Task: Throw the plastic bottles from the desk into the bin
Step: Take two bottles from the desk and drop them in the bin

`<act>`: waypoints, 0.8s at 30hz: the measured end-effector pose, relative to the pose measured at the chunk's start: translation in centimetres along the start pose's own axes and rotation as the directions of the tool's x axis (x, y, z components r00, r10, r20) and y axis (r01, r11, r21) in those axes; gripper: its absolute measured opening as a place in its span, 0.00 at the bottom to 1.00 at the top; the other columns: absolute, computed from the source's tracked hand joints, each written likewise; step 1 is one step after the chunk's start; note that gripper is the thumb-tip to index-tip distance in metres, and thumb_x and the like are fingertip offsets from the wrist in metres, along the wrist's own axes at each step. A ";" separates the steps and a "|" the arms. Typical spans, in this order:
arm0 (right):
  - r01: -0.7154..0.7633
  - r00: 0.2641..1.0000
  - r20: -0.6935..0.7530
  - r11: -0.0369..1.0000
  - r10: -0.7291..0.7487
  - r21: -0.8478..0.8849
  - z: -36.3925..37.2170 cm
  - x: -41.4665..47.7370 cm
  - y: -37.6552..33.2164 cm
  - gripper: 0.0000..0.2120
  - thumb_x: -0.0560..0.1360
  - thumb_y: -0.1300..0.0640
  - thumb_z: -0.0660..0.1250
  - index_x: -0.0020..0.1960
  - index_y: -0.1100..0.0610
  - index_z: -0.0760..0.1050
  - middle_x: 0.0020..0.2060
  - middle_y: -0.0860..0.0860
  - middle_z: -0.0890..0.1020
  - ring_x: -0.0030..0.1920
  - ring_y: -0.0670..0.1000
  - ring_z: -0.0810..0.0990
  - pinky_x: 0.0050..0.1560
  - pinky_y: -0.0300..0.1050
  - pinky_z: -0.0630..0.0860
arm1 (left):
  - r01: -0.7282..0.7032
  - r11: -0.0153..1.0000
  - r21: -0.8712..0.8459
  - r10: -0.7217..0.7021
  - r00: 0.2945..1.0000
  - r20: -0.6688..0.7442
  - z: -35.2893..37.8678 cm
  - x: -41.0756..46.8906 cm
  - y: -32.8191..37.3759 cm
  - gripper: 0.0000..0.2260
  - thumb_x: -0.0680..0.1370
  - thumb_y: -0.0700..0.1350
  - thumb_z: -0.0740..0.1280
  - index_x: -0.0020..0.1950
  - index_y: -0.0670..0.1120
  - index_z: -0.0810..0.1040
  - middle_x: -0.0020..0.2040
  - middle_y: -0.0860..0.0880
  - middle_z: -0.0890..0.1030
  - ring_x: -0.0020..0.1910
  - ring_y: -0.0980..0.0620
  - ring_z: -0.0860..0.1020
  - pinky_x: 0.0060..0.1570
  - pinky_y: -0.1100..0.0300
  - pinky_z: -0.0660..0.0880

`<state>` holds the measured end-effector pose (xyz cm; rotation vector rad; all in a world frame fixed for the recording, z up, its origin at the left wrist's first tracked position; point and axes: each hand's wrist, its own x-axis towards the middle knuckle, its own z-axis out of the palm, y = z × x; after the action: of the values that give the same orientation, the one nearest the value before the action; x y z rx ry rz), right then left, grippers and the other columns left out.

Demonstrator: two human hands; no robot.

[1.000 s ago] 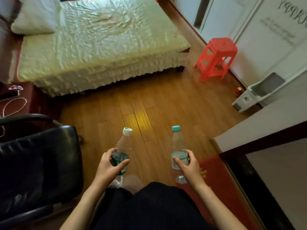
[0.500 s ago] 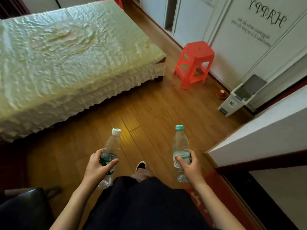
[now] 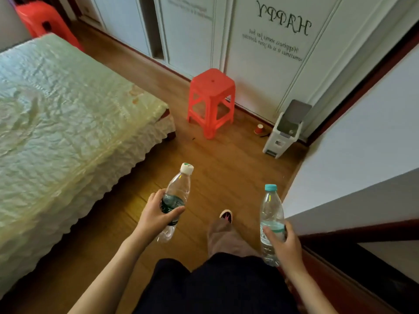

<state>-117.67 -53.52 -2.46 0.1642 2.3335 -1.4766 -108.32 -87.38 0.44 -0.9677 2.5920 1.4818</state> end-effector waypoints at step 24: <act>-0.072 0.989 -0.115 0.988 0.088 0.137 -0.6 46.4 -19.6 0.23 0.72 0.47 0.71 0.64 0.50 0.69 0.53 0.46 0.79 0.52 0.46 0.81 0.51 0.43 0.80 | 0.007 0.993 0.121 -0.025 0.988 0.151 7.2 46.4 17.9 0.24 0.69 0.58 0.74 0.60 0.51 0.74 0.54 0.50 0.75 0.49 0.56 0.76 0.43 0.60 0.72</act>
<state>-166.43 -66.24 -2.85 0.3884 2.2911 -1.6233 -157.17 -98.81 -3.23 -0.8262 2.5250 1.3216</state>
